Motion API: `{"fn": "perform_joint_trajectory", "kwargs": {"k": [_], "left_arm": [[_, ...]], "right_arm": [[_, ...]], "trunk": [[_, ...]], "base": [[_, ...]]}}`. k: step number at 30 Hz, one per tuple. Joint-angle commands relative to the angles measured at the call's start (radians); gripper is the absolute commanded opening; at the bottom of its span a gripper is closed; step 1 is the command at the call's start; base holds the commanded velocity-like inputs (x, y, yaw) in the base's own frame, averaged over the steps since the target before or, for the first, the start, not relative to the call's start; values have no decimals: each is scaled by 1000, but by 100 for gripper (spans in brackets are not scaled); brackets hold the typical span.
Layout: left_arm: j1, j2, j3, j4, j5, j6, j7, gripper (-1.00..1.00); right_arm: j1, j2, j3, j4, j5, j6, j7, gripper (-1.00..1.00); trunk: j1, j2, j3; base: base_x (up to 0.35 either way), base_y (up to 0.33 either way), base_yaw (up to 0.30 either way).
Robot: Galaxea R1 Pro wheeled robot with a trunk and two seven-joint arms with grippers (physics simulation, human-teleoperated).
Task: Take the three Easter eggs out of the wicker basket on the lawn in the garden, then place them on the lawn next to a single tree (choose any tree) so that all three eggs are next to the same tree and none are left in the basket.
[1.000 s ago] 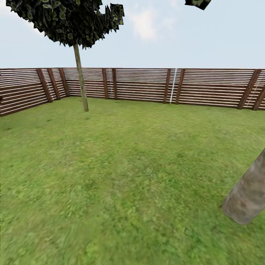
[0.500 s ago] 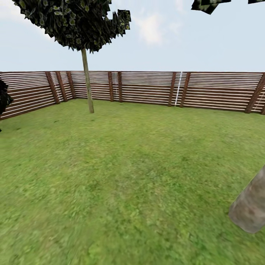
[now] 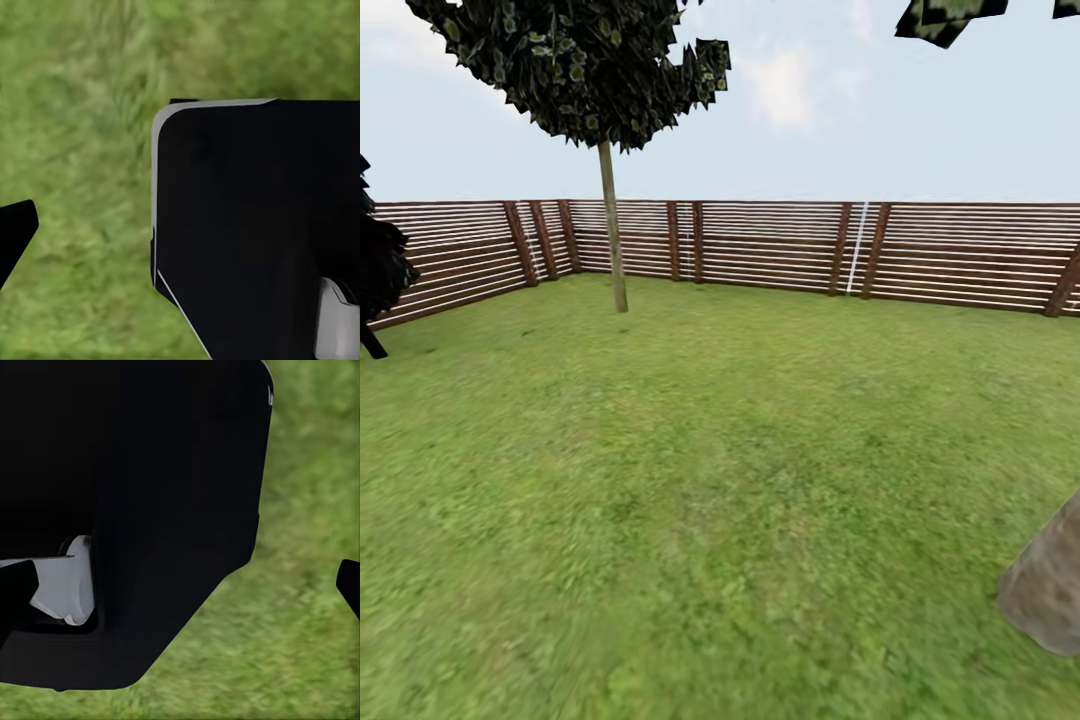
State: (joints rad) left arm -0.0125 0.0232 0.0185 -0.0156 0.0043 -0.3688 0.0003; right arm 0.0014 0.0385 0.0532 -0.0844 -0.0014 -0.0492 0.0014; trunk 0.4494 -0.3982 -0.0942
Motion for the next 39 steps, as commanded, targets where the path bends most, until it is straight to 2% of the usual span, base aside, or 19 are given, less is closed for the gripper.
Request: {"fn": "perform_joint_trajectory", "kwargs": {"k": [1, 9, 39], "left_arm": [[-1, -1, 1, 1, 0, -2, 0, 100], [-1, -1, -1, 0, -2, -1, -2, 100], [-1, -1, 0, 2, 0, -1, -2, 100]], "right_arm": [[0, 0, 4, -1, -1, -1, 0, 100], [0, 0, 5, -2, 0, -1, 0, 100], [0, -2, -1, -1, -2, -2, 0, 100]], "trunk": [[1, -2, -2], [1, -2, -1], [1, -2, -1]], "base": [[48, 0, 19], [230, 0, 7], [335, 0, 0]]}}
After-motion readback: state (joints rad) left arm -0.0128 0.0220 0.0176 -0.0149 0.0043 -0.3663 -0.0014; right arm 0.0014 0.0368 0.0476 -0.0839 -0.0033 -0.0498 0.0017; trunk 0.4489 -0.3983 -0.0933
